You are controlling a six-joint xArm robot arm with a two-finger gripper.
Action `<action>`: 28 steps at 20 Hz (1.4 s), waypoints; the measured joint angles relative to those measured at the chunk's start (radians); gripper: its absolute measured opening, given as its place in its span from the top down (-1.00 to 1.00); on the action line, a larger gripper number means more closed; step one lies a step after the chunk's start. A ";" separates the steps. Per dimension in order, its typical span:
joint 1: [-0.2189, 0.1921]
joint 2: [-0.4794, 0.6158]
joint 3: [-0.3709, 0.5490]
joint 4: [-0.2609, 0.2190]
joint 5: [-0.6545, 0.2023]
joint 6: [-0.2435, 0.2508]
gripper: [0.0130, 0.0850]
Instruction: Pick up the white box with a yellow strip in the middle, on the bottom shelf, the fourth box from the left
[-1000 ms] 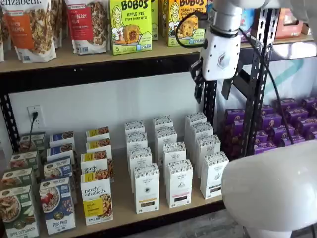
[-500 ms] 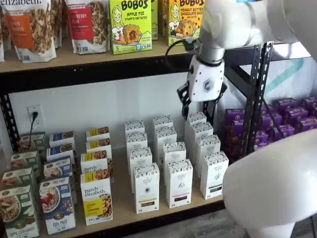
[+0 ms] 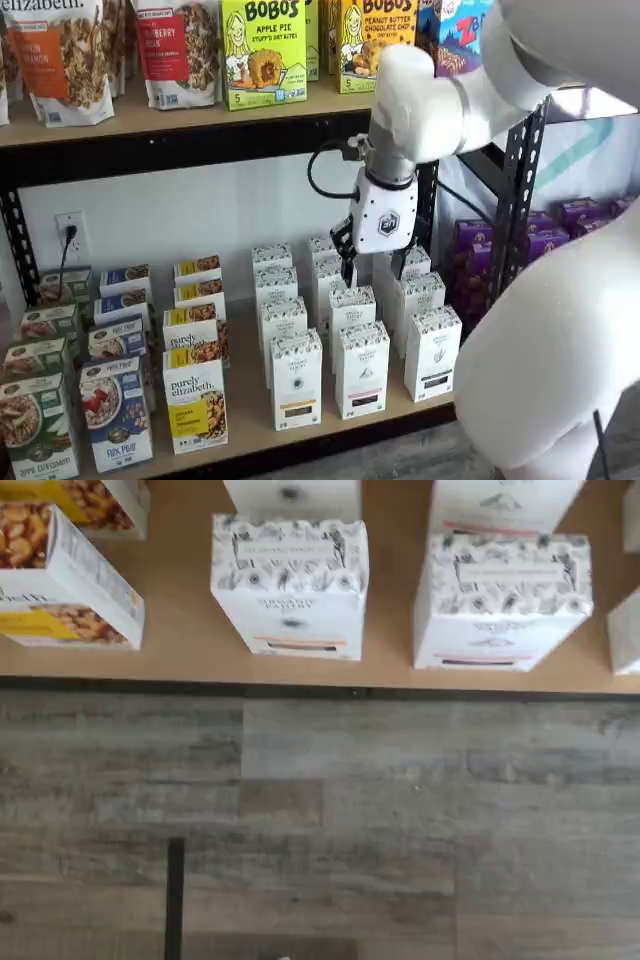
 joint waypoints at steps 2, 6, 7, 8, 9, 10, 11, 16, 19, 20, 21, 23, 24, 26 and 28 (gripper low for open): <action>0.004 0.043 -0.001 -0.001 -0.050 0.003 -1.00; 0.000 0.144 -0.024 -0.063 -0.145 0.048 -1.00; -0.003 0.165 -0.030 -0.067 -0.162 0.048 -1.00; -0.006 0.188 -0.036 -0.063 -0.183 0.040 -1.00; -0.010 0.215 -0.044 -0.054 -0.205 0.030 -1.00; -0.012 0.237 -0.050 -0.056 -0.222 0.029 -1.00; -0.013 0.256 -0.055 -0.057 -0.237 0.029 -1.00; 0.003 0.367 -0.073 -0.002 -0.329 -0.008 -1.00; 0.028 0.434 -0.085 0.036 -0.377 -0.019 -1.00; 0.036 0.453 -0.089 0.044 -0.390 -0.020 -1.00; 0.049 0.482 -0.096 0.068 -0.415 -0.031 -1.00; 0.071 0.531 -0.111 0.098 -0.456 -0.040 -1.00; 0.080 0.552 -0.121 0.103 -0.470 -0.037 -1.00; 0.097 0.597 -0.145 0.112 -0.491 -0.031 -1.00; 0.108 0.637 -0.169 0.110 -0.504 -0.017 -1.00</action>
